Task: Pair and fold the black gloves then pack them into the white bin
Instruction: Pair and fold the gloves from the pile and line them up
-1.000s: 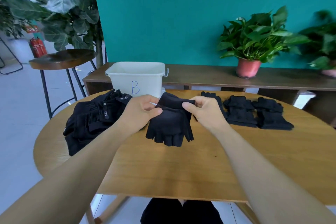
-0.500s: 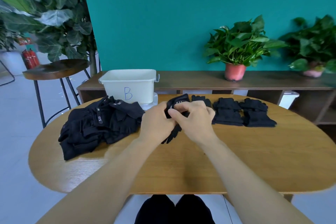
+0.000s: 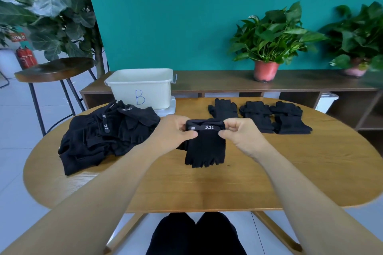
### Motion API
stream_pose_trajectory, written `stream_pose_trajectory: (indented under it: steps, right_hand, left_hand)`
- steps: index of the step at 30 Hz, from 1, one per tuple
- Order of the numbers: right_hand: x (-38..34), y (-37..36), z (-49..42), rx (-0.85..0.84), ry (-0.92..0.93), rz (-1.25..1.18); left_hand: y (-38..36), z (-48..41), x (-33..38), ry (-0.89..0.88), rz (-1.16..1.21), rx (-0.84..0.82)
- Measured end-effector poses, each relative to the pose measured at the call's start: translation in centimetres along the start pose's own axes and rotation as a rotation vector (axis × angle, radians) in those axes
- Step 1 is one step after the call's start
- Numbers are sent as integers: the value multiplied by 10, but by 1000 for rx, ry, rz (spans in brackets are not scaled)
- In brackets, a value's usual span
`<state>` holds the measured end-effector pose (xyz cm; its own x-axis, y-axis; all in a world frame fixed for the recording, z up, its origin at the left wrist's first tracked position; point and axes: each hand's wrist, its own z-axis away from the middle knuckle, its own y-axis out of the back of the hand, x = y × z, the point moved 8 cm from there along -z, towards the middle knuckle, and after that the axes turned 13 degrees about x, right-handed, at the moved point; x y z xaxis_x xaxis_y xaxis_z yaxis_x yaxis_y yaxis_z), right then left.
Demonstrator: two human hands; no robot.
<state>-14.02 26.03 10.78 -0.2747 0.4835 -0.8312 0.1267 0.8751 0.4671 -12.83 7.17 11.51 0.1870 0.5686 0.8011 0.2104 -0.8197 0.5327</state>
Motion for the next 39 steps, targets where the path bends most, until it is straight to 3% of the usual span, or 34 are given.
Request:
stream_pose_trajectory:
  steps: [4, 6, 9, 16, 22, 24, 27, 29, 39]
  right_hand:
    - [-1, 6, -3, 129, 137, 50]
    - [0, 8, 8, 217, 233, 209]
    - [27, -19, 41, 150, 424, 396]
    - [77, -49, 80, 58, 499, 536]
    - [60, -29, 57, 243, 401, 458]
    - [56, -45, 52, 155, 394, 584]
    - [74, -83, 57, -195, 293, 775]
    - [91, -93, 64, -339, 177, 827]
    - [95, -94, 58, -430, 117, 906]
  left_hand:
    - [0, -10, 2, -185, -159, 161]
    - [-4, 0, 3, -331, -249, 255]
    - [-34, 32, -26, -553, -448, 224]
    - [-77, 75, -76, -609, -520, -4]
    - [-56, 55, -73, -491, -444, 44]
    - [-62, 51, -71, -458, -504, 48]
    - [-91, 58, -84, -386, -708, -142]
    - [-101, 65, -97, -316, -781, -222]
    - [-92, 60, -100, -290, -753, -208]
